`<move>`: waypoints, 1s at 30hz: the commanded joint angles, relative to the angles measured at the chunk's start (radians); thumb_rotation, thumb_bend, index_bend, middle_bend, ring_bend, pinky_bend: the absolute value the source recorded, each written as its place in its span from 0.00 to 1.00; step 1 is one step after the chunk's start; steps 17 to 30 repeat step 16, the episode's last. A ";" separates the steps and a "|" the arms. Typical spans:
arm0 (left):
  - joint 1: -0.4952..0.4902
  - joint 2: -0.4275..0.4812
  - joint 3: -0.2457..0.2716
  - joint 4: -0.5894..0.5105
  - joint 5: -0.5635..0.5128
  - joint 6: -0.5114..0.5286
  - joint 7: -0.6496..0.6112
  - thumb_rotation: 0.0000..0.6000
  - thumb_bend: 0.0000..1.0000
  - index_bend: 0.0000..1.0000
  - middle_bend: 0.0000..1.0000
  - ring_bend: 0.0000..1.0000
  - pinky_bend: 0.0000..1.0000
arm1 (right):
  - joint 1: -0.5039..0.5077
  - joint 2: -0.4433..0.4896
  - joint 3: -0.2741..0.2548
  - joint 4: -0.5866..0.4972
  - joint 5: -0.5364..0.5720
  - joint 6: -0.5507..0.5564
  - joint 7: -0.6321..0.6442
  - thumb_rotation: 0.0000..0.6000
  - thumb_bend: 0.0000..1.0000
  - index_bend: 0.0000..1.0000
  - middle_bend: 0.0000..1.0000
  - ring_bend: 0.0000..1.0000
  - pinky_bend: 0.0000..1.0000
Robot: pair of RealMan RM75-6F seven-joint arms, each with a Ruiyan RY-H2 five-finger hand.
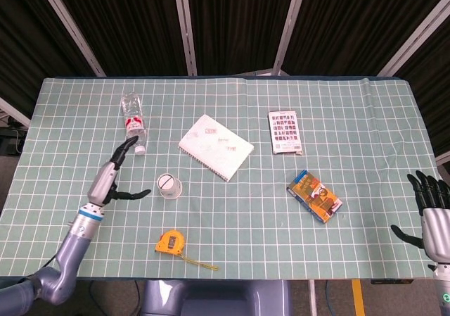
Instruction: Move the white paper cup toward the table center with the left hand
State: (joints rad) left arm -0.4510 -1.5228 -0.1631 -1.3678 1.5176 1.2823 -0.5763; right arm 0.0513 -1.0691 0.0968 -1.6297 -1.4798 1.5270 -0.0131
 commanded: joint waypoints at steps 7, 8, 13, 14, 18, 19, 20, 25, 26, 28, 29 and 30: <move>0.240 0.252 0.086 -0.264 -0.028 0.245 0.545 1.00 0.00 0.00 0.00 0.00 0.00 | -0.011 0.008 -0.008 -0.011 -0.033 0.030 0.013 1.00 0.00 0.00 0.00 0.00 0.00; 0.257 0.270 0.099 -0.291 -0.027 0.257 0.569 1.00 0.00 0.00 0.00 0.00 0.00 | -0.013 0.011 -0.009 -0.016 -0.041 0.037 0.016 1.00 0.00 0.00 0.00 0.00 0.00; 0.310 0.325 0.144 -0.350 -0.011 0.292 0.666 1.00 0.00 0.00 0.00 0.00 0.00 | -0.023 0.019 -0.016 -0.036 -0.071 0.066 0.021 1.00 0.00 0.00 0.00 0.00 0.00; 0.316 0.331 0.148 -0.350 -0.009 0.295 0.665 1.00 0.00 0.00 0.00 0.00 0.00 | -0.025 0.019 -0.017 -0.037 -0.074 0.068 0.017 1.00 0.00 0.00 0.00 0.00 0.00; 0.320 0.339 0.149 -0.348 -0.007 0.292 0.650 1.00 0.00 0.00 0.00 0.00 0.00 | -0.026 0.018 -0.018 -0.039 -0.075 0.070 0.012 1.00 0.00 0.00 0.00 0.00 0.00; 0.320 0.339 0.149 -0.348 -0.007 0.292 0.650 1.00 0.00 0.00 0.00 0.00 0.00 | -0.026 0.018 -0.018 -0.039 -0.075 0.070 0.012 1.00 0.00 0.00 0.00 0.00 0.00; 0.320 0.339 0.149 -0.348 -0.007 0.292 0.650 1.00 0.00 0.00 0.00 0.00 0.00 | -0.026 0.018 -0.018 -0.039 -0.075 0.070 0.012 1.00 0.00 0.00 0.00 0.00 0.00; 0.320 0.339 0.149 -0.348 -0.007 0.292 0.650 1.00 0.00 0.00 0.00 0.00 0.00 | -0.026 0.018 -0.018 -0.039 -0.075 0.070 0.012 1.00 0.00 0.00 0.00 0.00 0.00; 0.320 0.339 0.149 -0.348 -0.007 0.292 0.650 1.00 0.00 0.00 0.00 0.00 0.00 | -0.026 0.018 -0.018 -0.039 -0.075 0.070 0.012 1.00 0.00 0.00 0.00 0.00 0.00; 0.320 0.339 0.149 -0.348 -0.007 0.292 0.650 1.00 0.00 0.00 0.00 0.00 0.00 | -0.026 0.018 -0.018 -0.039 -0.075 0.070 0.012 1.00 0.00 0.00 0.00 0.00 0.00; 0.320 0.339 0.149 -0.348 -0.007 0.292 0.650 1.00 0.00 0.00 0.00 0.00 0.00 | -0.026 0.018 -0.018 -0.039 -0.075 0.070 0.012 1.00 0.00 0.00 0.00 0.00 0.00; 0.320 0.339 0.149 -0.348 -0.007 0.292 0.650 1.00 0.00 0.00 0.00 0.00 0.00 | -0.026 0.018 -0.018 -0.039 -0.075 0.070 0.012 1.00 0.00 0.00 0.00 0.00 0.00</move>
